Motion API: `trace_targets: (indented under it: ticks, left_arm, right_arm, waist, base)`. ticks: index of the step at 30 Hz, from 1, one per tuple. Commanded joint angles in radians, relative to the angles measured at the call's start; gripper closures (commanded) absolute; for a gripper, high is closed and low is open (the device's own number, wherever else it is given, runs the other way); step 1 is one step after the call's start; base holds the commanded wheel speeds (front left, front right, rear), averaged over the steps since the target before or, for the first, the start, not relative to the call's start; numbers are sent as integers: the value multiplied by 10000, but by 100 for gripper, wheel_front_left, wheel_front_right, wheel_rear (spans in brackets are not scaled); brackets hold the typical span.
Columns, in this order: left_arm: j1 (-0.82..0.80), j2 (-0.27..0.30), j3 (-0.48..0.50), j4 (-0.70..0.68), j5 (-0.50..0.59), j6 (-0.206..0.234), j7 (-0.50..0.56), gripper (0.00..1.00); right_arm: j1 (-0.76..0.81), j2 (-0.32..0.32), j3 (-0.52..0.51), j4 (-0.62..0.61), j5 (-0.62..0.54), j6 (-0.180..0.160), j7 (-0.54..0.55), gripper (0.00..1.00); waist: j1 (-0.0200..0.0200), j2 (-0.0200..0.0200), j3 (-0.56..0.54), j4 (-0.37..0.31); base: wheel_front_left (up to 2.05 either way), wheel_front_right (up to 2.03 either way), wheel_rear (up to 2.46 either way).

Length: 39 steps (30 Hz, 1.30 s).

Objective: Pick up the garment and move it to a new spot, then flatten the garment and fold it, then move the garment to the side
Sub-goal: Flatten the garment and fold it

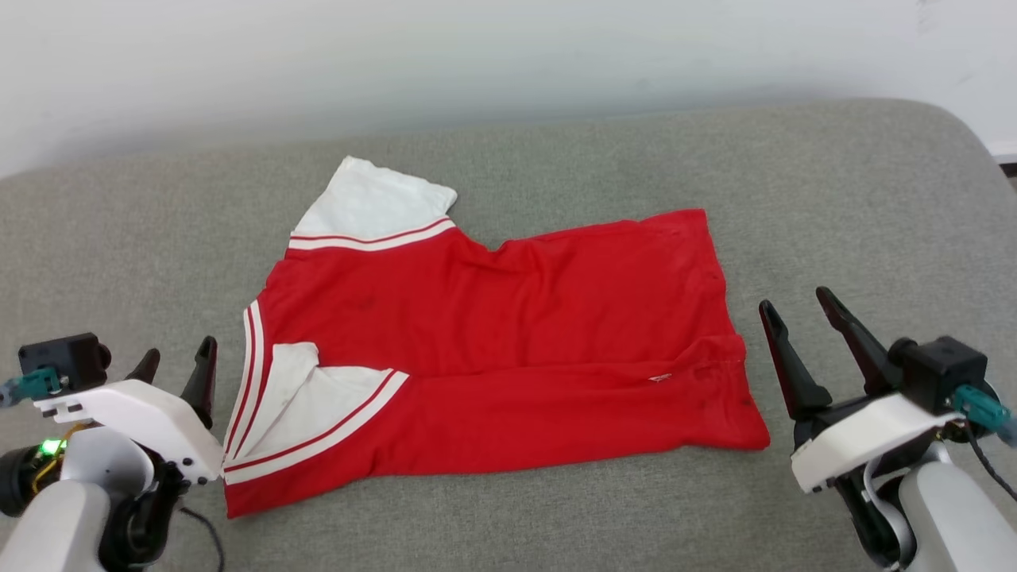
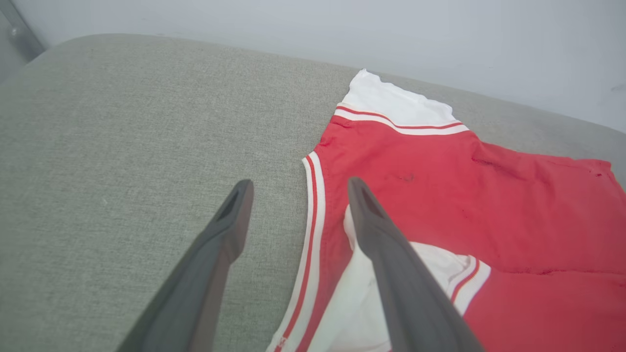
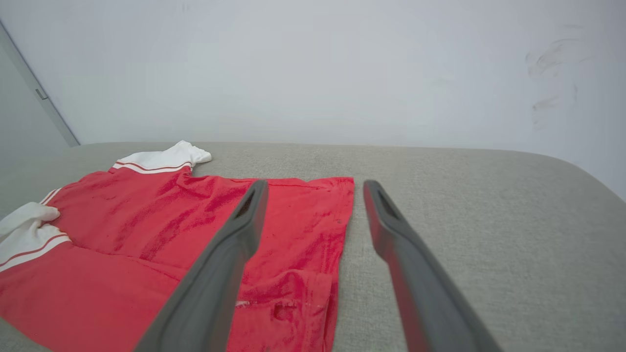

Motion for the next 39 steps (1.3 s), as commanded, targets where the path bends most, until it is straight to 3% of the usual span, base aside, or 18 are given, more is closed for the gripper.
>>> trace_targets:
  ticks: [1,8,14,21,28,29,31,39]
  left_arm:
    - [124,258,-104,-190,65,-20,325,0]
    - [606,1648,-642,-1340,-340,-398,3254,0]
    - [1161,2199,-717,-1809,-1268,-443,5203,0]
    - [1039,2205,-736,-1300,-1519,-199,5740,0]
    - [553,1523,-1004,-292,-1814,-390,5756,0]
    - [516,1363,-1083,-105,-1881,-442,5787,53]
    - [522,1096,-1237,211,-2025,-532,5887,100]
    - [275,807,-1216,602,-2010,-928,5216,100]
  right_arm:
    - [290,126,-166,-236,-205,-7,-43,0]
    - [1415,725,-812,-1566,-942,-7,204,0]
    - [1855,1028,-922,-2424,-1201,-7,667,0]
    - [1560,1035,-830,-2923,-1099,-7,881,0]
    - [1221,887,-757,-2837,-878,-7,941,0]
    - [1207,867,-752,-2795,-835,-7,941,0]
    - [1144,818,-765,-2715,-738,-7,979,0]
    - [1057,521,-815,-2238,375,-7,1985,0]
  waist:
    - [0,0,-265,-98]
    - [0,0,-746,-340]
    - [0,0,-593,-669]
    - [0,0,277,-1022]
    - [0,0,1010,-1141]
    - [0,0,1041,-1145]
    - [0,0,1105,-1144]
    - [0,0,896,-954]
  base:
    - [0,0,0]
    - [0,0,0]
    - [0,0,0]
    - [0,0,0]
    - [0,0,0]
    - [0,0,0]
    - [0,0,0]
    - [0,0,0]
